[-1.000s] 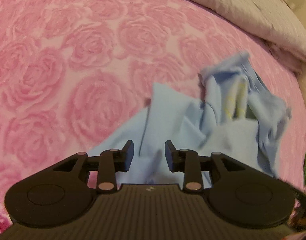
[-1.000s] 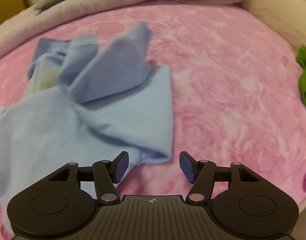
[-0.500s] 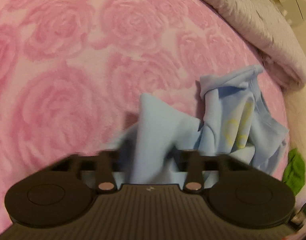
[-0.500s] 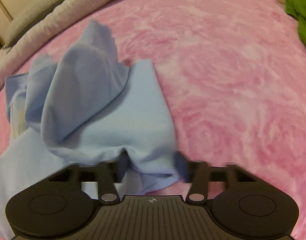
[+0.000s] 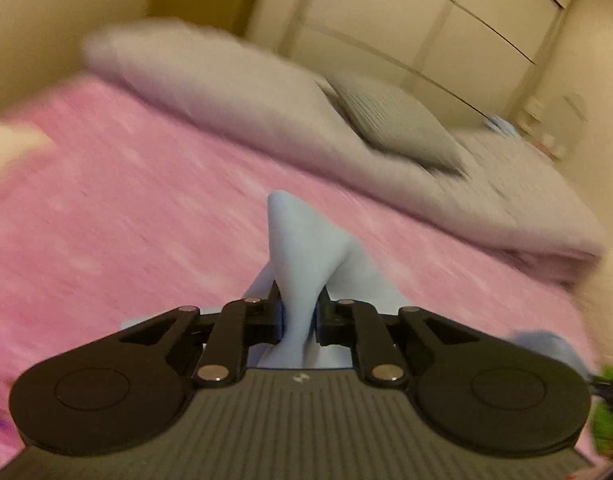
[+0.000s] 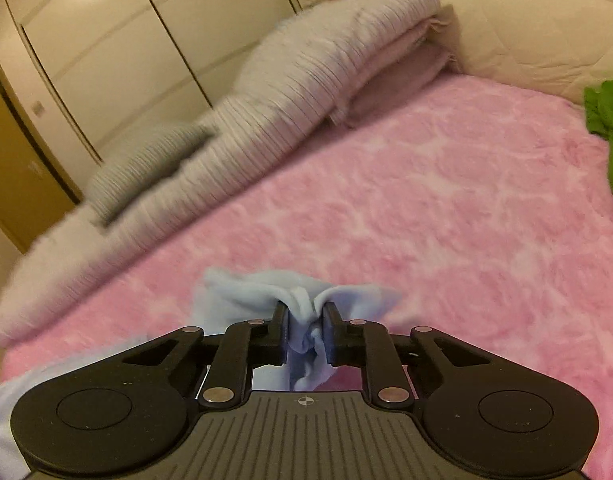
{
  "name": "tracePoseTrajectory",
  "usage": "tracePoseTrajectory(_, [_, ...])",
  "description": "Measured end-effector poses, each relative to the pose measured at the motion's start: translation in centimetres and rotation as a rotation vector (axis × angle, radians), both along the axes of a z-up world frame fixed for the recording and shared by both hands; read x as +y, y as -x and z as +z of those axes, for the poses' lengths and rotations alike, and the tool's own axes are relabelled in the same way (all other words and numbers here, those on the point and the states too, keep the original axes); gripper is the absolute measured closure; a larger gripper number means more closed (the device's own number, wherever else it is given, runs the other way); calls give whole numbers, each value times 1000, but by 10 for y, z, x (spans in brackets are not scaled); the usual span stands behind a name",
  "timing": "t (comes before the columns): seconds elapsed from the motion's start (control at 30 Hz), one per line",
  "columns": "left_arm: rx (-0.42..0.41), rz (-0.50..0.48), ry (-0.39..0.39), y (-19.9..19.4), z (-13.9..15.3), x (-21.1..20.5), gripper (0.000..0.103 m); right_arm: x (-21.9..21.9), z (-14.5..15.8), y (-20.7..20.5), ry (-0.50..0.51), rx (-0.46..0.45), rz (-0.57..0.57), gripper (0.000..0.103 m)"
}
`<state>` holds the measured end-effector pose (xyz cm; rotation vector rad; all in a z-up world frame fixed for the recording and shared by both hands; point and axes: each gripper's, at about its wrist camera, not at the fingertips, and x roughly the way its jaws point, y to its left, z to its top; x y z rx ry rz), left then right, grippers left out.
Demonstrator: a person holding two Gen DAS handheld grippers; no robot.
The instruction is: Fold clothes
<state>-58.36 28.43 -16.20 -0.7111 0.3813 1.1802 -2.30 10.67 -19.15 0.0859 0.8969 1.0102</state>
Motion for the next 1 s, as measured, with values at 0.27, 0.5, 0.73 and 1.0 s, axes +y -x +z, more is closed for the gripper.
tracePoseTrajectory(0.27, [230, 160, 383, 60, -88, 8, 85, -4, -63, -2, 311, 299, 9, 77])
tracePoseTrajectory(0.5, [12, 179, 463, 55, -109, -38, 84, 3, -72, -1, 341, 249, 21, 30])
tracePoseTrajectory(0.73, [27, 108, 392, 30, -99, -10, 82, 62, -66, 34, 326, 64, 311, 30])
tracePoseTrajectory(1.0, [10, 20, 400, -6, -113, 9, 81, 90, -116, 96, 516, -207, 540, 96])
